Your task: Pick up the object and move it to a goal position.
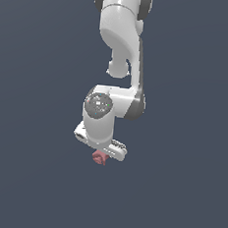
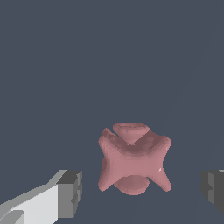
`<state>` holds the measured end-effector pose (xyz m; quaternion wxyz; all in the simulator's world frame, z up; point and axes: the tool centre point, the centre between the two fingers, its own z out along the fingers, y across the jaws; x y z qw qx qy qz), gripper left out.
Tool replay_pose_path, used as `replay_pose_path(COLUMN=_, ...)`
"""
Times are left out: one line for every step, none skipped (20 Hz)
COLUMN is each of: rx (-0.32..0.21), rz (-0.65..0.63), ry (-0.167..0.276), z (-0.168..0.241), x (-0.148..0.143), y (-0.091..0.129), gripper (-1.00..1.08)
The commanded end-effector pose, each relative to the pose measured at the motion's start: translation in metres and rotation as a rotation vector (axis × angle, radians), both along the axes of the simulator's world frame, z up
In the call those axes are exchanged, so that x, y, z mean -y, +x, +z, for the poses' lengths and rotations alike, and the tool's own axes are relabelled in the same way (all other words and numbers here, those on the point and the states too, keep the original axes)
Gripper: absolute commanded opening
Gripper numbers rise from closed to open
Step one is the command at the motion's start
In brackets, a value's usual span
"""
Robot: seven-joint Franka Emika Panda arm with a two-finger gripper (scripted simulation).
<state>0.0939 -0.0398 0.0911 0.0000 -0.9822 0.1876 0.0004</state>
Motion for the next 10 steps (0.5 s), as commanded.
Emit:
replay_pose_path(rx=0.000, rz=0.000, ry=0.000, z=0.000, x=0.000, y=0.000, gripper=1.00)
replay_pose_path(rx=0.000, rz=0.000, ry=0.000, z=-0.001, x=0.000, y=0.000, gripper=1.00)
replay_pose_path(rx=0.000, rz=0.000, ry=0.000, z=-0.004, x=0.000, y=0.000, gripper=1.00)
replay_pose_path(rx=0.000, rz=0.000, ry=0.000, z=-0.007, x=0.000, y=0.000, gripper=1.00)
replay_pose_path(rx=0.000, rz=0.000, ry=0.000, z=-0.010, x=0.000, y=0.000, gripper=1.00)
replay_pose_path(rx=0.001, rz=-0.001, ry=0.000, z=-0.015, x=0.000, y=0.000, gripper=1.00)
replay_pose_path(rx=0.001, rz=-0.002, ry=0.000, z=-0.021, x=0.000, y=0.000, gripper=1.00)
replay_pose_path(rx=0.001, rz=-0.002, ry=0.000, z=-0.027, x=0.000, y=0.000, gripper=1.00)
replay_pose_path(rx=0.001, rz=-0.002, ry=0.000, z=-0.033, x=0.000, y=0.000, gripper=1.00)
replay_pose_path(rx=0.001, rz=-0.003, ry=0.000, z=-0.039, x=0.000, y=-0.001, gripper=1.00)
